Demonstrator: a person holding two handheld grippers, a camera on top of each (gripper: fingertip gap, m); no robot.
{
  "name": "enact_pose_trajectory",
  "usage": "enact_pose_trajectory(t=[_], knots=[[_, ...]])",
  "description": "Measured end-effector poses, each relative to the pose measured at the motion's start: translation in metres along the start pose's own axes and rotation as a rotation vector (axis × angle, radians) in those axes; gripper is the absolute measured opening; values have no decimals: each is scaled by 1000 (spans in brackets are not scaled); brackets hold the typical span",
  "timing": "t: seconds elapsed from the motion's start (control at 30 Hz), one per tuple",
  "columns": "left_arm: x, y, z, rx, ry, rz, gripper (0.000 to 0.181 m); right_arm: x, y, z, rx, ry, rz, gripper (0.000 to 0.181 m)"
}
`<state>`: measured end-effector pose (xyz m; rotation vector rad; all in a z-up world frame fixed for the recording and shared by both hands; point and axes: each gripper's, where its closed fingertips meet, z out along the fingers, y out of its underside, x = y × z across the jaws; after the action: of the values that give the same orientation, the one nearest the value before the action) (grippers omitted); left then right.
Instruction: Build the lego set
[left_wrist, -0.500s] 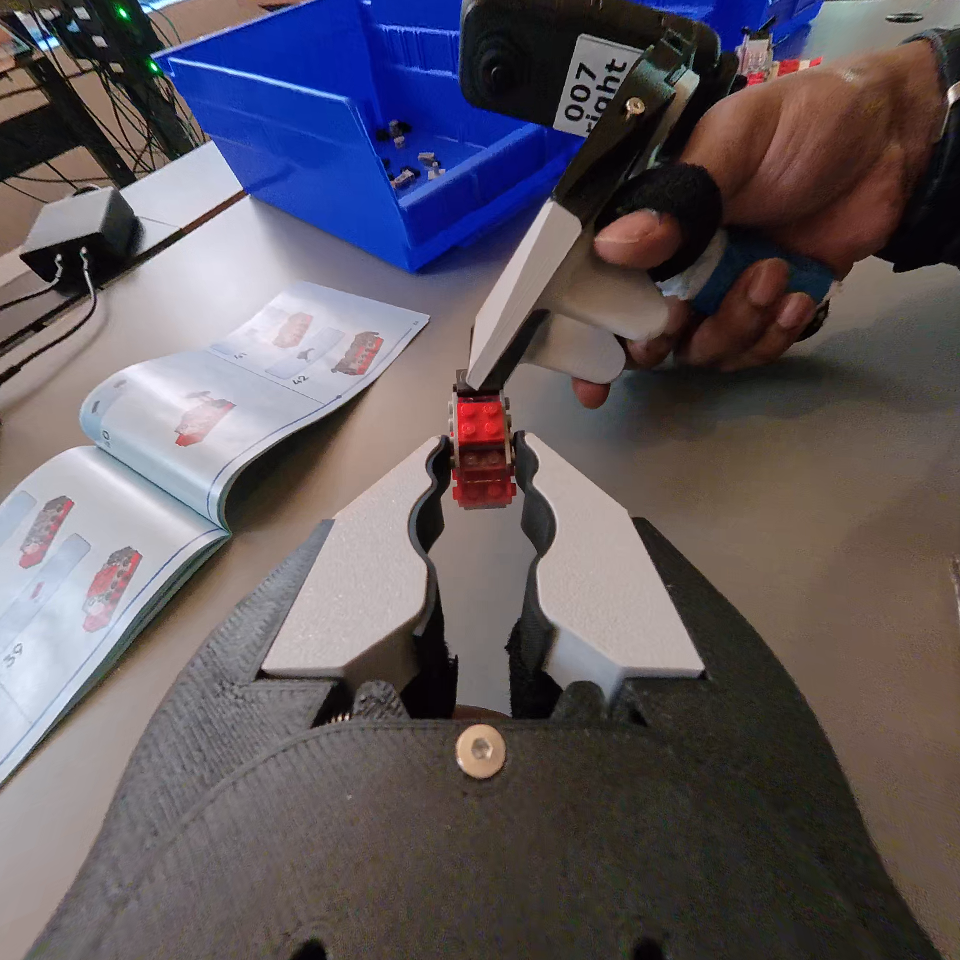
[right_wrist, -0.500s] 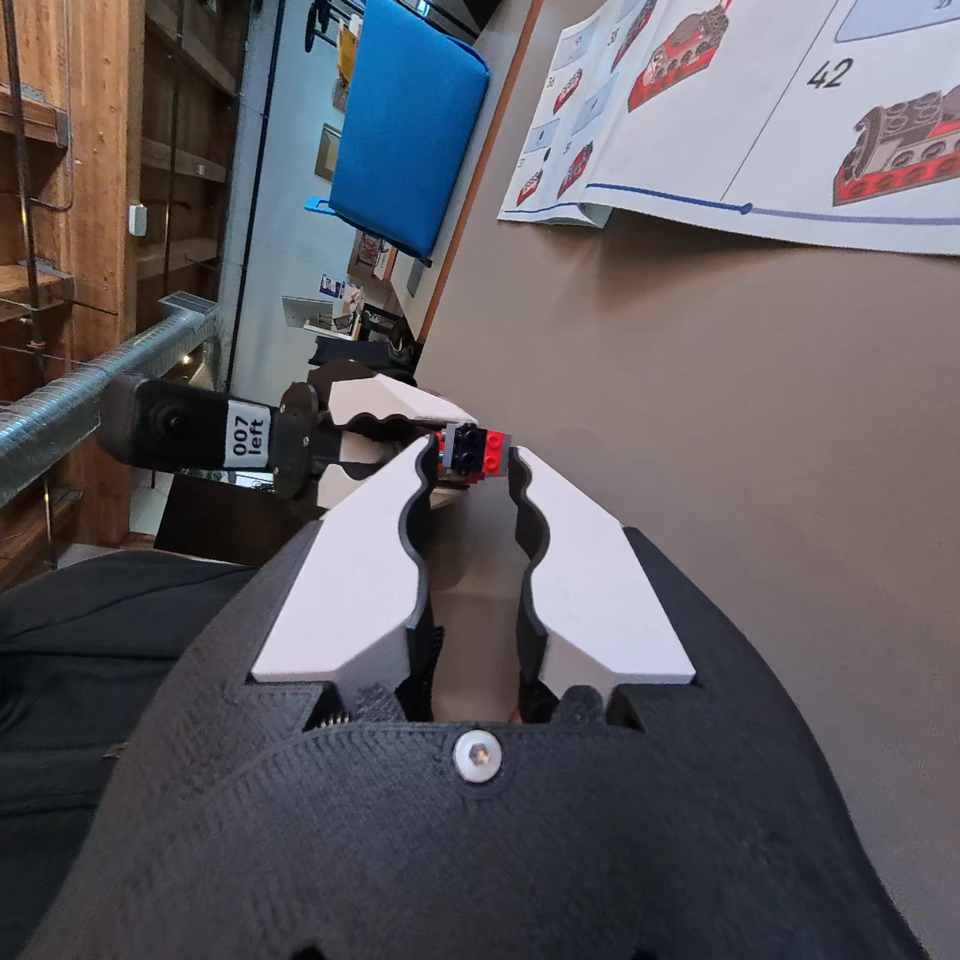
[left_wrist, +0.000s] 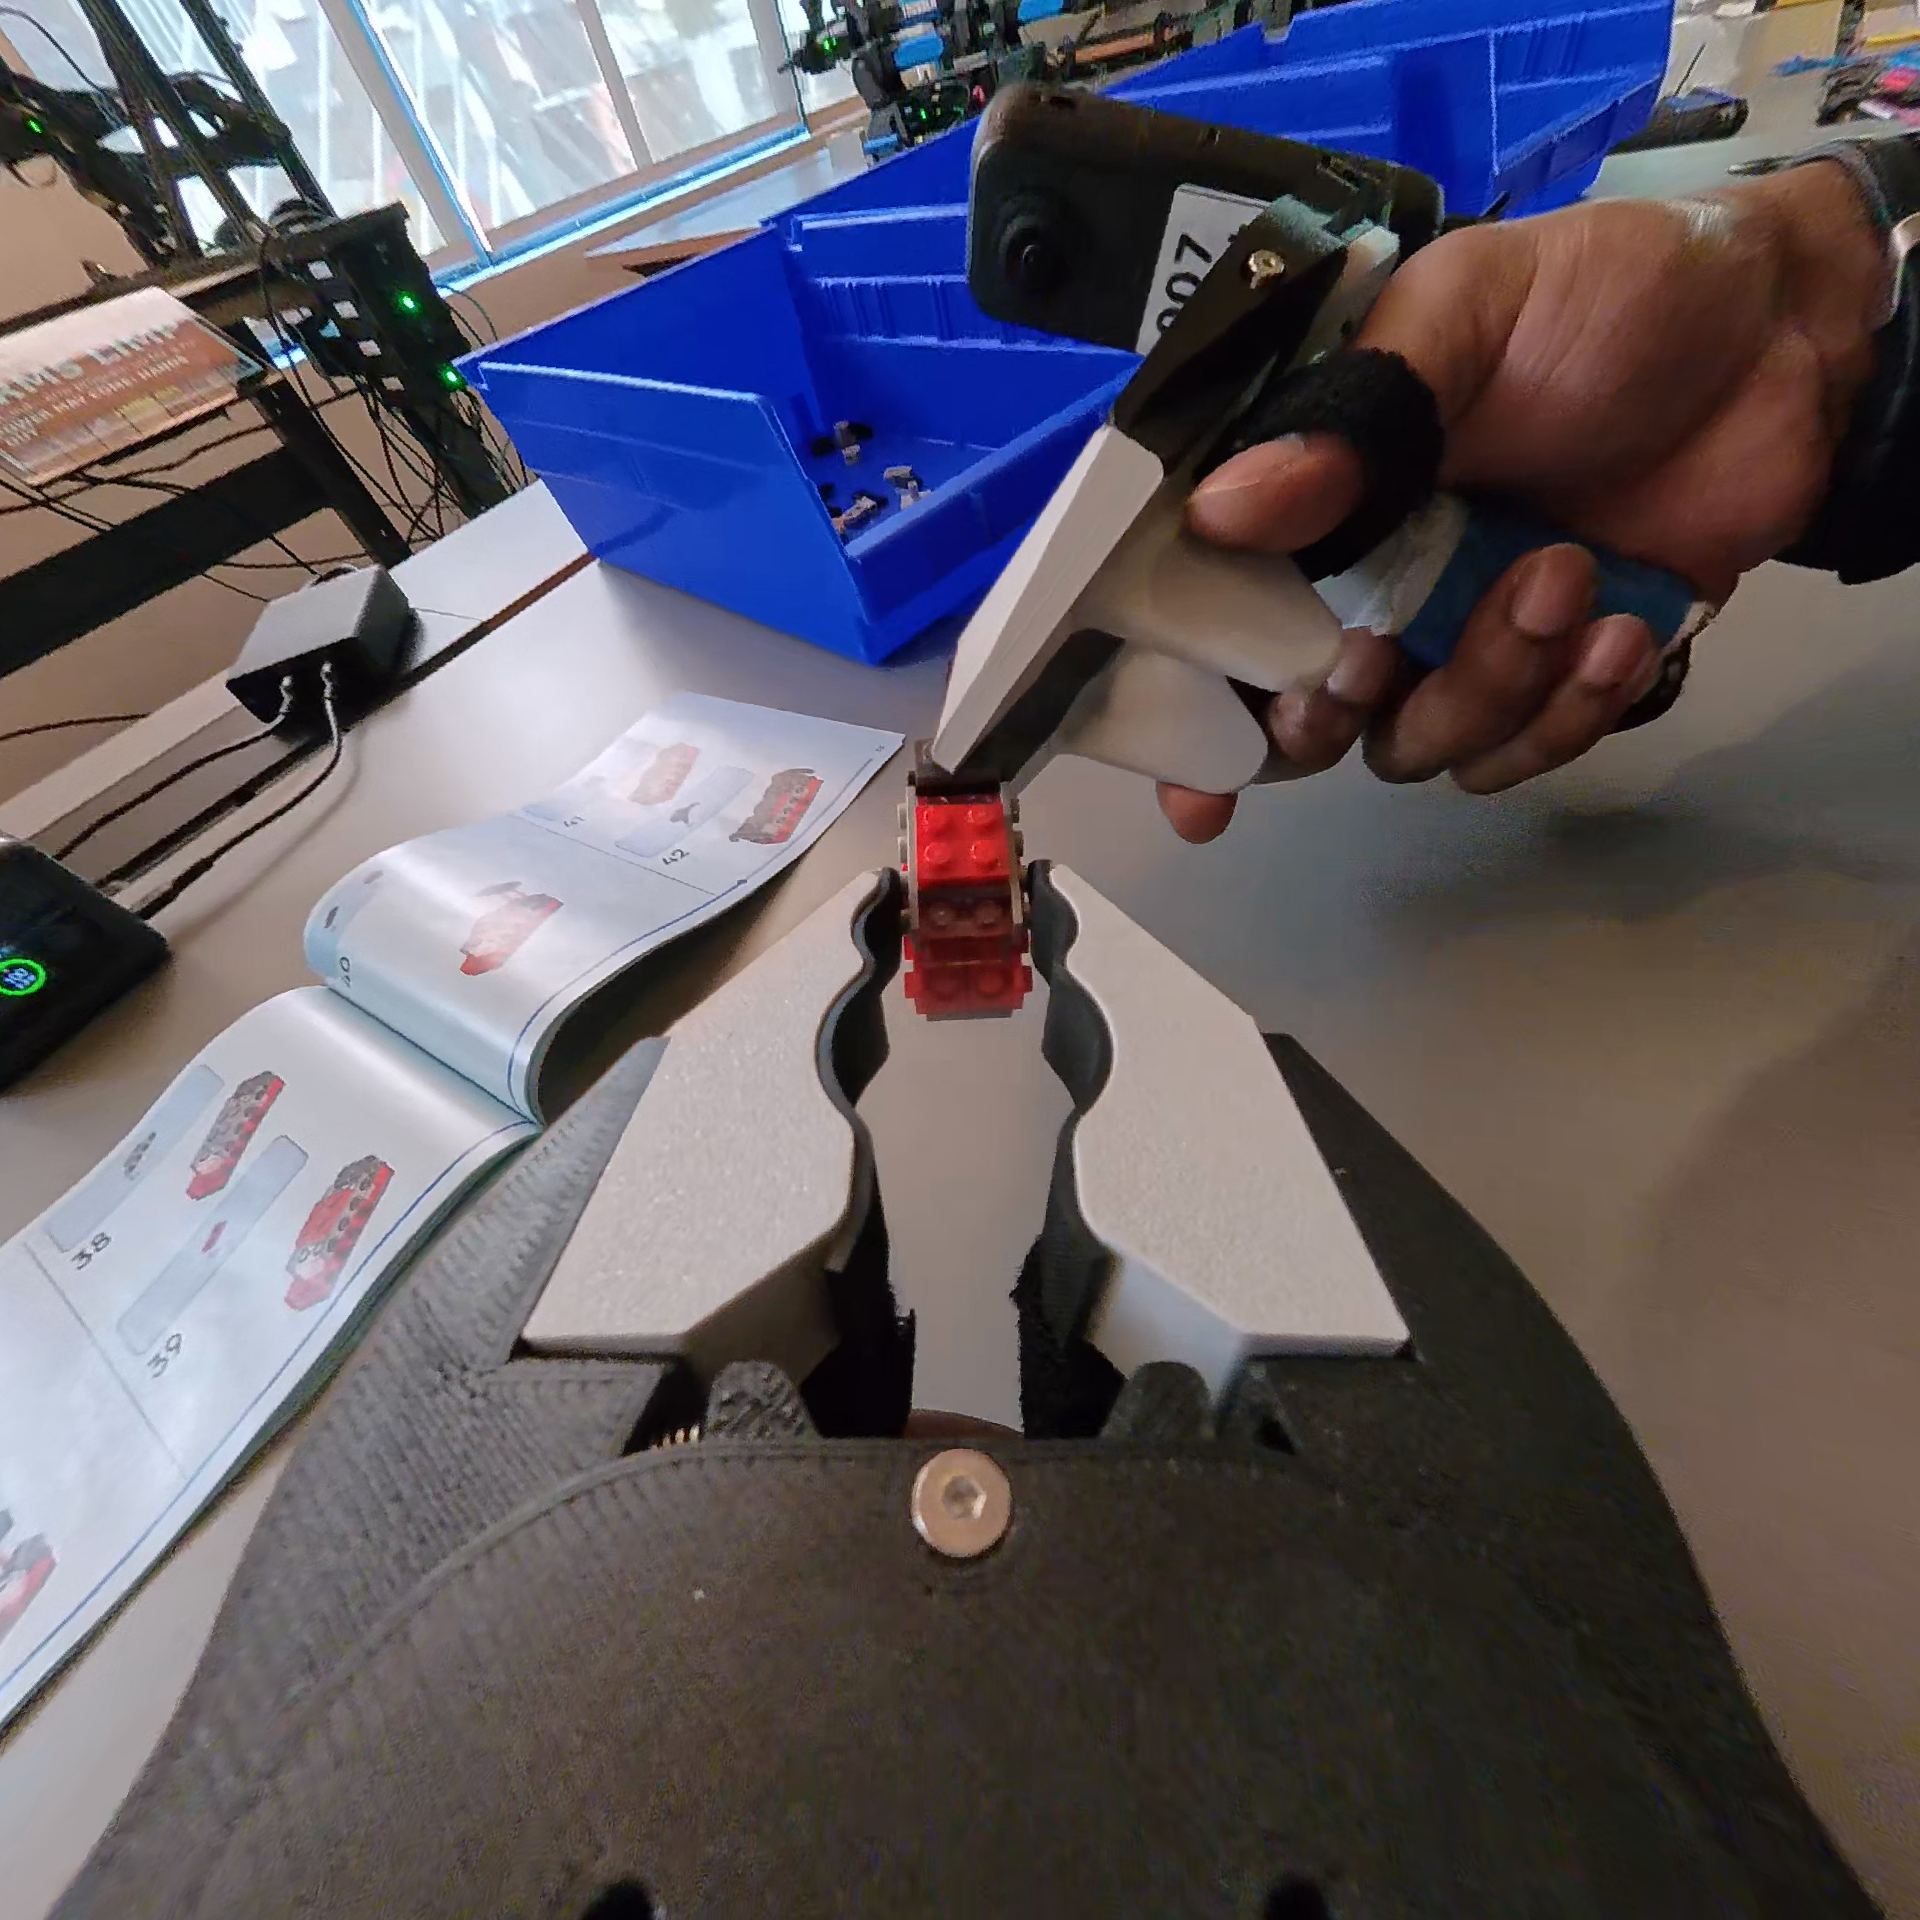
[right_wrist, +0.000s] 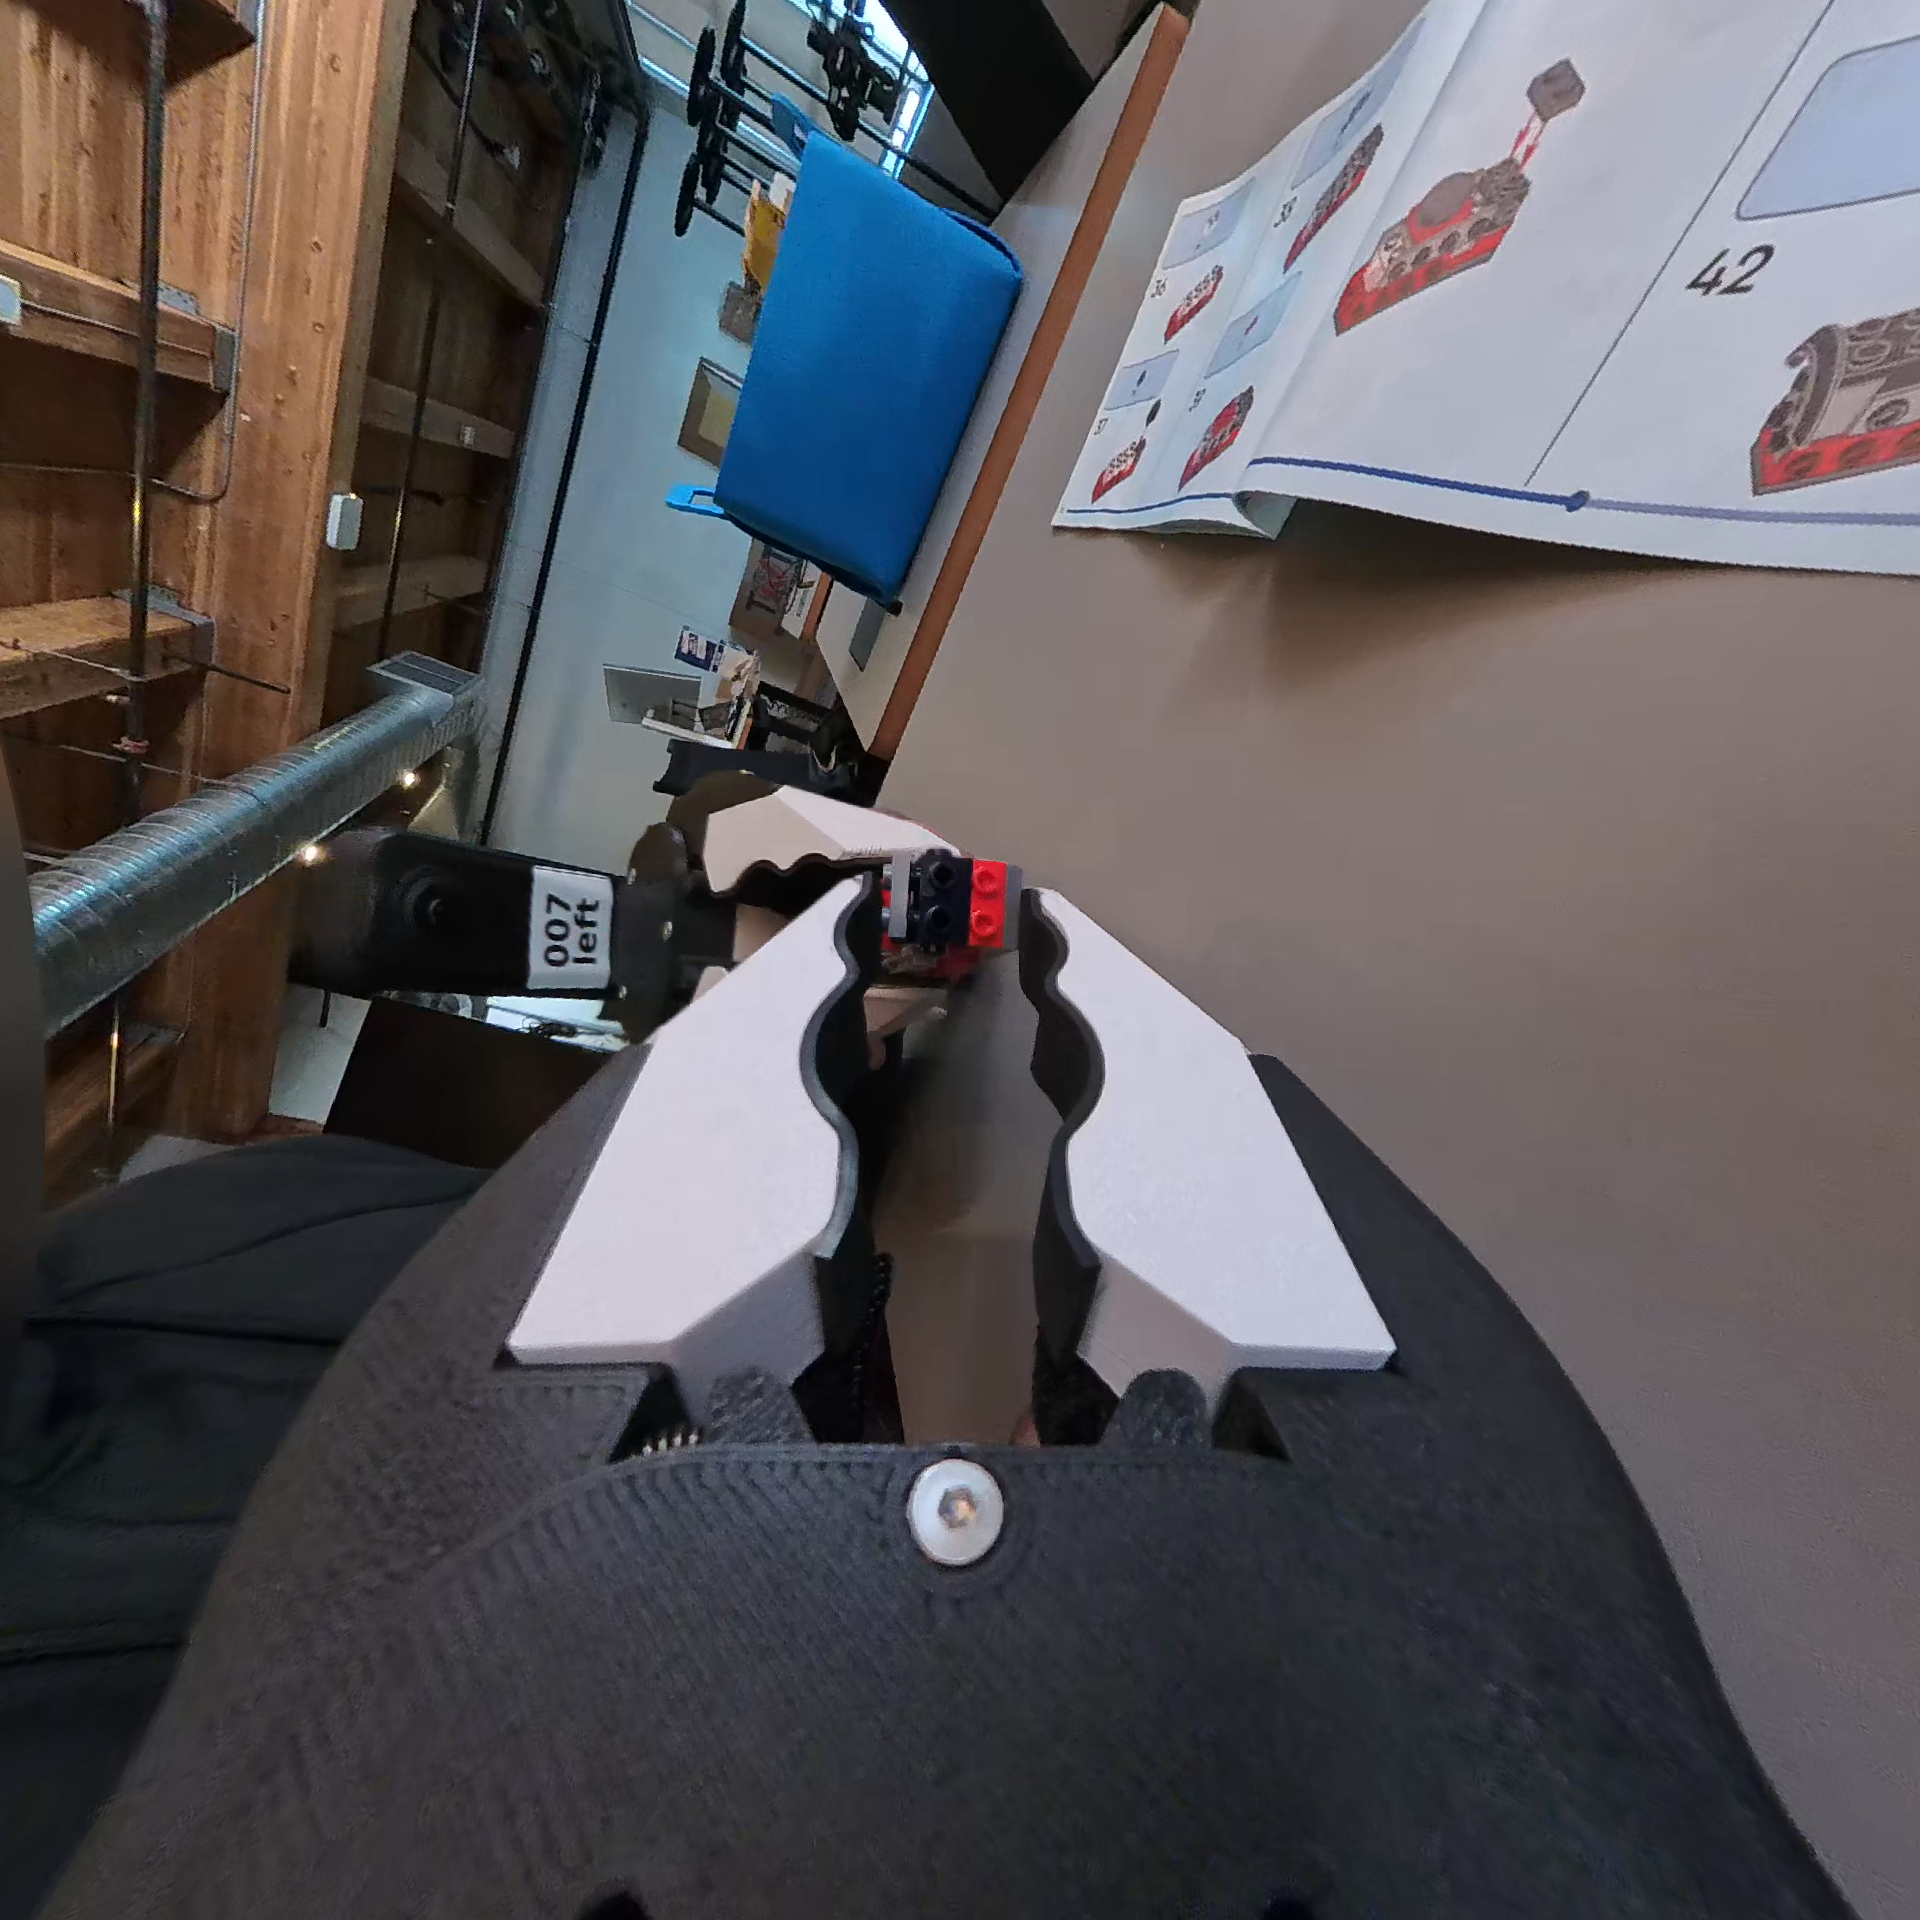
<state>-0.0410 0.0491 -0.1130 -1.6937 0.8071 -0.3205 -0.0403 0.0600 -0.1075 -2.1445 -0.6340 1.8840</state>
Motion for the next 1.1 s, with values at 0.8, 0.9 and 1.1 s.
enact_pose_trajectory(t=[0.8,0.9,1.1], knots=[[-6,-30,-20,188,-106,126,25,-37,-9,2,147,3,-87,26],[-6,-34,-24,219,-117,135,25,-43,-10,3,172,-5,-93,26],[-5,-39,-27,249,-126,156,25,-48,-10,2,214,-21,-81,26]])
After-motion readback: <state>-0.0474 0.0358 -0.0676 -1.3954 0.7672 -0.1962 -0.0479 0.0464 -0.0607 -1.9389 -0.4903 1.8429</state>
